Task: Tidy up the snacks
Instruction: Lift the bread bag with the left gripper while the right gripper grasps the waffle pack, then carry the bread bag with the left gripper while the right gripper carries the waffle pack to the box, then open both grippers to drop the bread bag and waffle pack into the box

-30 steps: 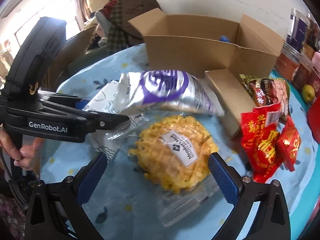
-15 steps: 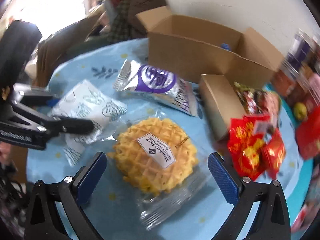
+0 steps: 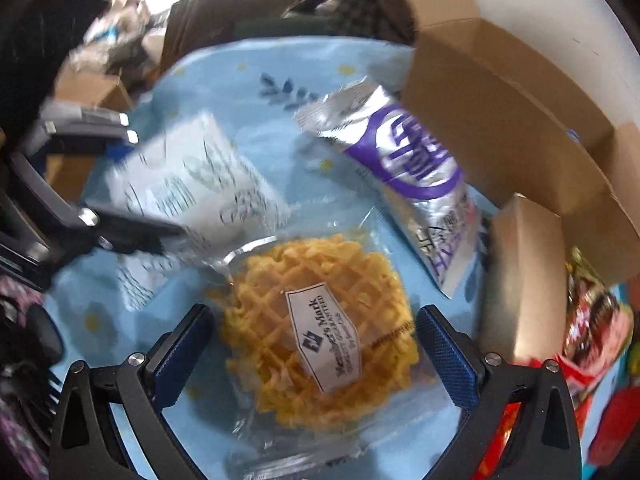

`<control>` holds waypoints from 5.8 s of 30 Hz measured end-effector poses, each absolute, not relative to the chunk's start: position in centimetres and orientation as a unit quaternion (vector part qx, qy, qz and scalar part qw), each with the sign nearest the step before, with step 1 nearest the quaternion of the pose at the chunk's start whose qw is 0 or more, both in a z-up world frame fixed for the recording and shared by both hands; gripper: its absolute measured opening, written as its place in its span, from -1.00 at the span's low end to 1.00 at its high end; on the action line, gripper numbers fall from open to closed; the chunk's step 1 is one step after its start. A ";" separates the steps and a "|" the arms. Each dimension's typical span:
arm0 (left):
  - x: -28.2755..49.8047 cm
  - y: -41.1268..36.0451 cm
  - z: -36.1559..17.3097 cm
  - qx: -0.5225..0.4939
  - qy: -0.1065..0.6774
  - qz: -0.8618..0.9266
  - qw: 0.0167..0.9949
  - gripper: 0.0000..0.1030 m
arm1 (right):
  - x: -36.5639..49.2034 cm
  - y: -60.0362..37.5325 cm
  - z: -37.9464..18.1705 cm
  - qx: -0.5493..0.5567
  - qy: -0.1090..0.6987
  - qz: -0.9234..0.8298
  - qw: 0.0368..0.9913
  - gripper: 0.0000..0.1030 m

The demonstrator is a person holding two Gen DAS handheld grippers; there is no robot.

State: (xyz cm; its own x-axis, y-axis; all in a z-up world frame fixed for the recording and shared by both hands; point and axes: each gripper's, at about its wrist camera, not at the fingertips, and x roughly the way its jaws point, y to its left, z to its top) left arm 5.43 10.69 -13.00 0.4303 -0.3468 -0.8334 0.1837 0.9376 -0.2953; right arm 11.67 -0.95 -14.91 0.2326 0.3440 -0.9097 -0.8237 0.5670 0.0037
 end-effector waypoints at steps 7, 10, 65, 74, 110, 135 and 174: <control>5.5 11.7 -13.1 -0.095 0.515 -0.157 0.837 0.10 | 10.9 -1.2 -14.5 -0.200 0.492 0.345 0.774 0.63; 5.4 11.7 -13.1 -0.091 0.516 -0.158 0.837 0.10 | 9.3 -1.5 -14.3 -0.186 0.501 0.315 0.784 0.56; 1.9 4.6 -10.5 0.001 0.481 -0.206 0.852 0.08 | 0.4 -8.1 -11.5 -0.019 0.457 0.177 0.871 0.52; 2.3 5.0 -7.2 -0.009 0.439 -0.217 0.872 0.08 | 0.9 -8.0 -8.4 -0.023 0.424 0.180 0.887 0.52; 15.6 4.1 5.1 -0.001 0.263 -0.246 0.933 0.07 | 14.9 -9.6 4.2 -0.069 0.284 0.154 0.944 0.52; 34.3 4.8 -0.4 0.032 0.346 -0.176 0.921 0.07 | 34.3 -7.2 -0.9 -0.087 0.345 0.196 0.914 0.52; 37.2 4.7 -6.5 0.096 0.499 -0.077 0.858 0.14 | 37.2 -5.4 -8.1 -0.130 0.505 0.161 0.838 0.56</control>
